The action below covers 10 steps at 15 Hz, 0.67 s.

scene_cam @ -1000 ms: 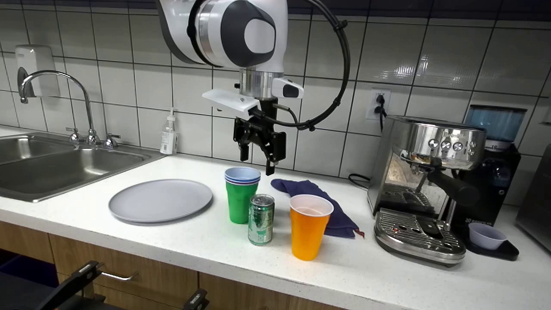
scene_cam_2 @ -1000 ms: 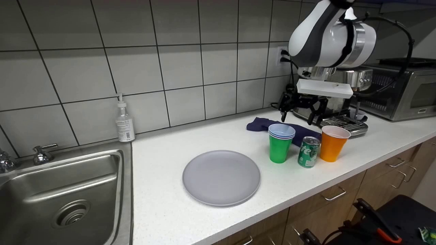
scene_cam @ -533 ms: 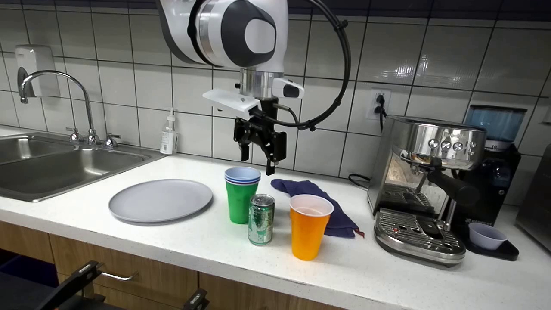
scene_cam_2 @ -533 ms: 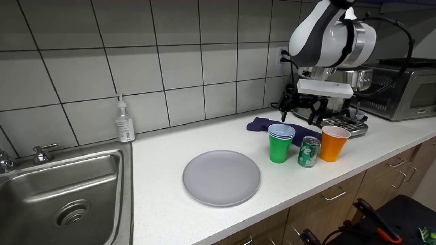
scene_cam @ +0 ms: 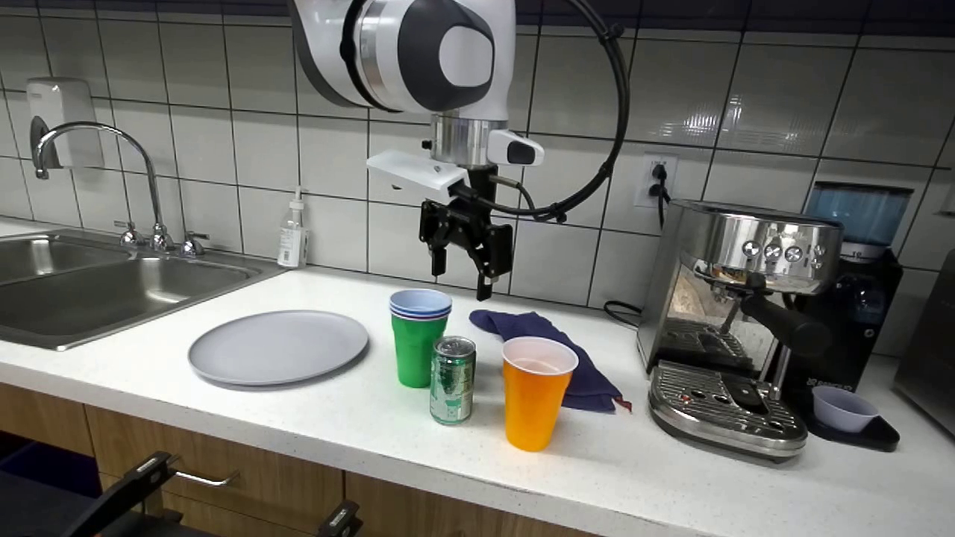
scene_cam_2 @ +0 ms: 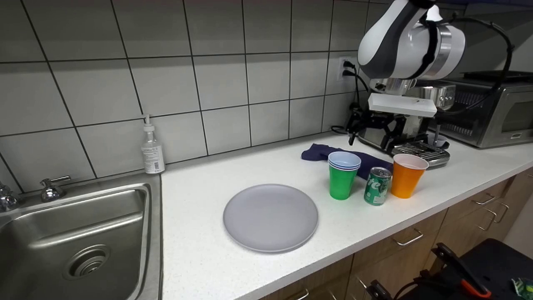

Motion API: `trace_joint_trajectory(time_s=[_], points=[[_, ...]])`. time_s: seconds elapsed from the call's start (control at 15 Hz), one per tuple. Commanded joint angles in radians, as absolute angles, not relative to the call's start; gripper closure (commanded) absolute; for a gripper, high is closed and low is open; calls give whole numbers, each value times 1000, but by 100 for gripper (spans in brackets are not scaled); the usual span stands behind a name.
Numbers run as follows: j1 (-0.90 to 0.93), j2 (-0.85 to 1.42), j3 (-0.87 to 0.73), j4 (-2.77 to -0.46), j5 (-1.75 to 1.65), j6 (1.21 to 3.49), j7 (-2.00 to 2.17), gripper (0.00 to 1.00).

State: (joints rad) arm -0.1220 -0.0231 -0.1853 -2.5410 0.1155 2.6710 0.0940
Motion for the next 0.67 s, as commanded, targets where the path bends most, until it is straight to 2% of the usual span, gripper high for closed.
trace_joint_trajectory(time_s=[0.0,0.6], points=[[-153,-35,-191,-2518,88,2636,49,0],[-188,-6,-225,-2477,92,2599,-90,0]])
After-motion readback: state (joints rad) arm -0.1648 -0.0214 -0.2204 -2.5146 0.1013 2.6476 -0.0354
